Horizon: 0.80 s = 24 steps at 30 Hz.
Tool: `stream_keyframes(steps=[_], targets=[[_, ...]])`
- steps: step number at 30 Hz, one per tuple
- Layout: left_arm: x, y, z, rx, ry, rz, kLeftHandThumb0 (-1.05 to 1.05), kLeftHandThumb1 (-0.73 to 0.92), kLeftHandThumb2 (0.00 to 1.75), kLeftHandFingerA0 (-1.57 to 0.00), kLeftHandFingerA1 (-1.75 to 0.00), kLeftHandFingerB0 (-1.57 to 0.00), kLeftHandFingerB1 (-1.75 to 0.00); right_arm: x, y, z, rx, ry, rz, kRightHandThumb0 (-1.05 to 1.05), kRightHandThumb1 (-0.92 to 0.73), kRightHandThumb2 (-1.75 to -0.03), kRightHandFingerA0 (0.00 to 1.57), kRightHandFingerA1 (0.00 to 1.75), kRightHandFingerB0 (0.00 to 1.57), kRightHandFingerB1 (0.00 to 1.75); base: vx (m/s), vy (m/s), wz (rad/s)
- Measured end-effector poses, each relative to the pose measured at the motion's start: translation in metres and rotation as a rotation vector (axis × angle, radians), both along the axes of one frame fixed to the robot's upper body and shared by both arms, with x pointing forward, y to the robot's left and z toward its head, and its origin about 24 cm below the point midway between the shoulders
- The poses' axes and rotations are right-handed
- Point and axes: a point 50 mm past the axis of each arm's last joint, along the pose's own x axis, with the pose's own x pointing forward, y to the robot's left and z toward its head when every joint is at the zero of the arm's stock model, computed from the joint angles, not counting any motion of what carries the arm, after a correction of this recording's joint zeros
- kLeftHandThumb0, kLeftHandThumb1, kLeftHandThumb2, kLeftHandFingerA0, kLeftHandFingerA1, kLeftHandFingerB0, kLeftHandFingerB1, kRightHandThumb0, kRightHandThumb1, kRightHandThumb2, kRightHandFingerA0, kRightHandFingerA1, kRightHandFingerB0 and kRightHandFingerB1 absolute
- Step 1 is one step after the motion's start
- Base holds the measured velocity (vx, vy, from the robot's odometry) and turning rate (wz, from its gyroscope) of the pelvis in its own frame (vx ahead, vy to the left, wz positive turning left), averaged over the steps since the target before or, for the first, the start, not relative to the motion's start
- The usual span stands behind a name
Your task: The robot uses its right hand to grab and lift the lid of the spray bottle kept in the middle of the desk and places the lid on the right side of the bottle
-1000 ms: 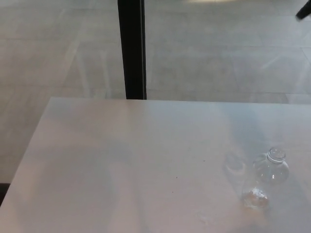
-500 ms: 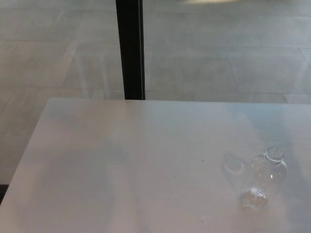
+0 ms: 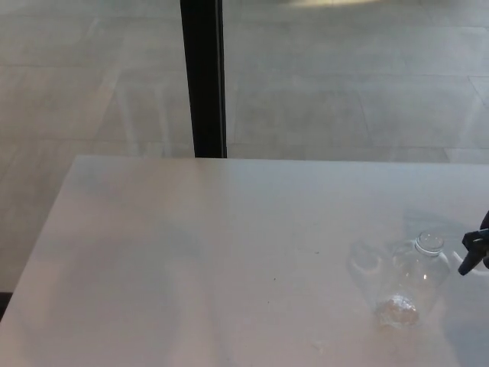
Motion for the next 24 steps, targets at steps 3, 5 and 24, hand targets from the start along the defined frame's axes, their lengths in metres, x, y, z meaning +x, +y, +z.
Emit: stream_keyframes(steps=[3,5,24], targets=[[0.0,0.0,0.0,-0.003,-0.003,0.004,-1.03,0.5,1.08,-0.61,-0.98,-0.38,-0.84,-0.001,-0.001,-0.009,-0.008,0.028,-0.009,-0.18,-0.71,-0.71,0.77,1.25,0.76,0.64,0.0,0.0,0.0],[-0.001,-0.001,-0.001,-0.005,0.0,0.006,-1.03,0.51,1.09,-0.6,-0.97,-0.36,-0.82,-0.002,-0.003,-0.016,-0.012,0.055,-0.021,-0.19,-0.7,-0.69,0.76,1.34,0.75,0.63,0.0,0.0,0.0],[-0.003,-0.002,-0.002,-0.002,0.005,-0.005,-1.0,0.67,0.86,-0.56,-1.04,-0.33,-0.89,-0.005,0.003,-0.026,-0.133,0.167,0.033,-0.62,-0.47,-0.79,0.05,0.5,0.17,0.41,0.0,0.0,0.0]])
